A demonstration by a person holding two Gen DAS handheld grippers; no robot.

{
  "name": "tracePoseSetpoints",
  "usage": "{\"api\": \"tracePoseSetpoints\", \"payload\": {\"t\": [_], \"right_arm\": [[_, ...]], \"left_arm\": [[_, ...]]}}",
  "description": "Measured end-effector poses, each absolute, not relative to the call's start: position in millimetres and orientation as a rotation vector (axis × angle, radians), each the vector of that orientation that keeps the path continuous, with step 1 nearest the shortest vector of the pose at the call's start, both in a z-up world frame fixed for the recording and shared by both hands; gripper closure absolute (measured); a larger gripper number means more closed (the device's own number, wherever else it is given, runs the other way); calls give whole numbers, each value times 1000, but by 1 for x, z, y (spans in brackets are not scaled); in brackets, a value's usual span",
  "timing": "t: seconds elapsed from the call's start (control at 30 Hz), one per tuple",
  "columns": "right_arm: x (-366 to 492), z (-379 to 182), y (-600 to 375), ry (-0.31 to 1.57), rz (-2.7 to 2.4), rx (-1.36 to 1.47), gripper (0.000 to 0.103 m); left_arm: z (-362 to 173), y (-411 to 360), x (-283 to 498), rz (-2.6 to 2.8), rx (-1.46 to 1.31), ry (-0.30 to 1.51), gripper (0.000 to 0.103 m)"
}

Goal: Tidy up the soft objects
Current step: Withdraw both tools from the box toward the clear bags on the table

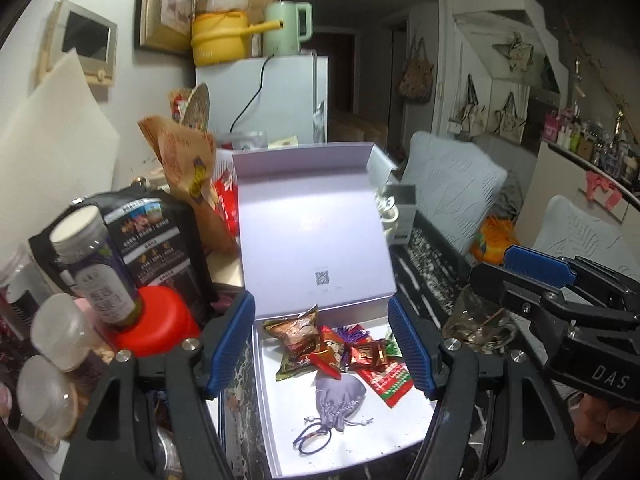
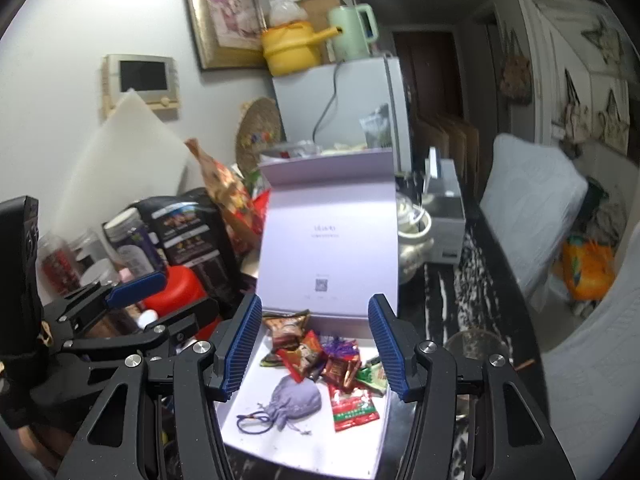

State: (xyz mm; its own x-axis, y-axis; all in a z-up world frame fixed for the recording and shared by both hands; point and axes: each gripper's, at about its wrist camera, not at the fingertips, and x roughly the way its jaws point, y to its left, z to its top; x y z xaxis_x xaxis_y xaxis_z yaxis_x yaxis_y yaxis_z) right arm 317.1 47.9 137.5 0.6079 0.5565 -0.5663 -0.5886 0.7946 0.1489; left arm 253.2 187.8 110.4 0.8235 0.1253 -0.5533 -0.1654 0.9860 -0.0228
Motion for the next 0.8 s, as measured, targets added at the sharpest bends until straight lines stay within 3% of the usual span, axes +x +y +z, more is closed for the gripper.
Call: {"api": "tracePoseSetpoints", "payload": {"t": [0.07,0.13,0.23,0.53,0.8], "right_arm": [[304,146,44,606,664,-66,47],[292,153,41,585,666,-73,42],[275,162,34,555,672,-77,42],[224,179,11,483,665,-81,29],[187,177,-11,463,635,-90,24]], "left_arm": [[118,184,243,152,-63,561,33],[125,179,234,149,-56,539,21],[135,173,217,149,-46,497,14],[145,158,181,78,-40,462,13],[139,146,155,21,-35,471,13]]}}
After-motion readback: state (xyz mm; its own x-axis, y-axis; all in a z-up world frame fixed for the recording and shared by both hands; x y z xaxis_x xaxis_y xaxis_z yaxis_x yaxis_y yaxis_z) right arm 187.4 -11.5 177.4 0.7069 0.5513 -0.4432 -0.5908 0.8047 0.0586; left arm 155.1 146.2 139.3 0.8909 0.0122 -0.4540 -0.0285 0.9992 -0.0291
